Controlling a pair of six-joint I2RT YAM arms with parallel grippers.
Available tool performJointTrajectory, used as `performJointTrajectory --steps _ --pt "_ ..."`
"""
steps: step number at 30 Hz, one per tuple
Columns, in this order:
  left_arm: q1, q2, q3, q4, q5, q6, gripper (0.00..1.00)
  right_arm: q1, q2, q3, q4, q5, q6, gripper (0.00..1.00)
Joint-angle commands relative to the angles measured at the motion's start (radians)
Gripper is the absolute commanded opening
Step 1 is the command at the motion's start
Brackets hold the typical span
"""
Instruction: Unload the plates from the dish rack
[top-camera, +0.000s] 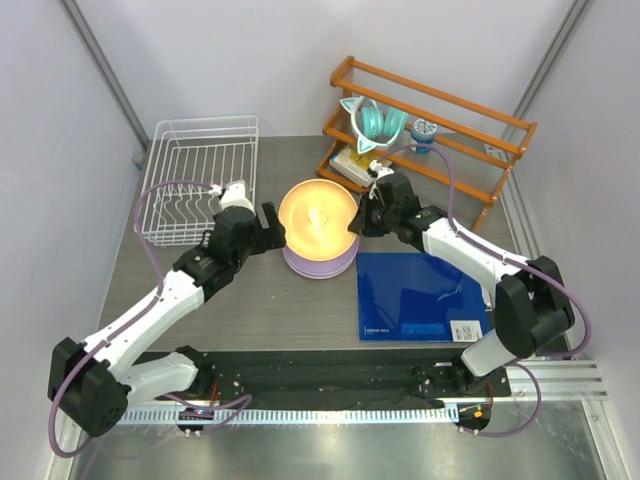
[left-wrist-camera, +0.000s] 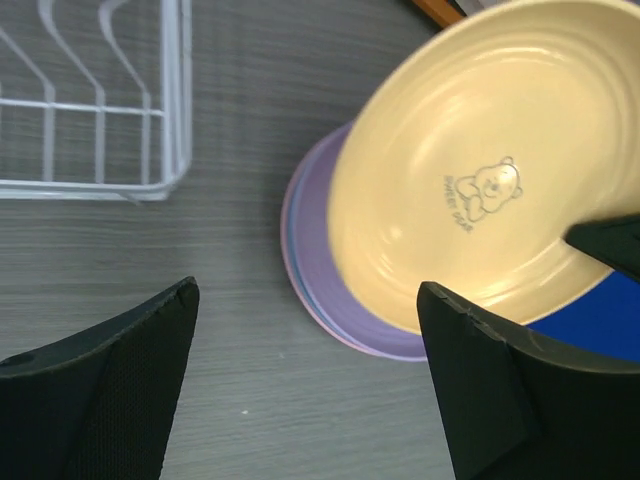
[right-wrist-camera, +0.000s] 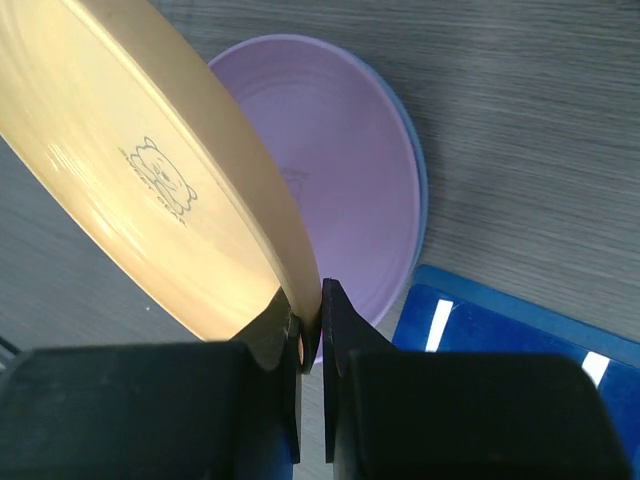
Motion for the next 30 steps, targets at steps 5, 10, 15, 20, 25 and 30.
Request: performJointTrajectory --steps 5,10,15,20,25,30 --pt "-0.001 -0.196 -0.076 0.025 -0.336 0.145 0.95 -0.025 0.090 0.137 -0.111 0.017 0.002 0.02" --pt "-0.001 -0.268 -0.165 0.082 -0.424 0.185 0.97 -0.026 0.156 0.175 -0.145 -0.007 0.011 0.03" --pt "-0.001 -0.282 -0.211 0.105 -0.457 0.191 1.00 -0.026 0.180 0.188 -0.148 -0.073 0.022 0.05" --pt "-0.001 -0.246 -0.211 0.109 -0.459 0.191 1.00 -0.028 0.187 0.192 -0.160 -0.112 0.013 0.26" --pt "-0.001 -0.205 -0.196 0.100 -0.457 0.186 0.99 -0.026 0.179 0.195 -0.195 -0.099 -0.004 0.38" --pt "-0.001 -0.185 -0.191 0.111 -0.462 0.183 1.00 -0.026 0.144 0.186 -0.232 -0.043 -0.024 0.42"
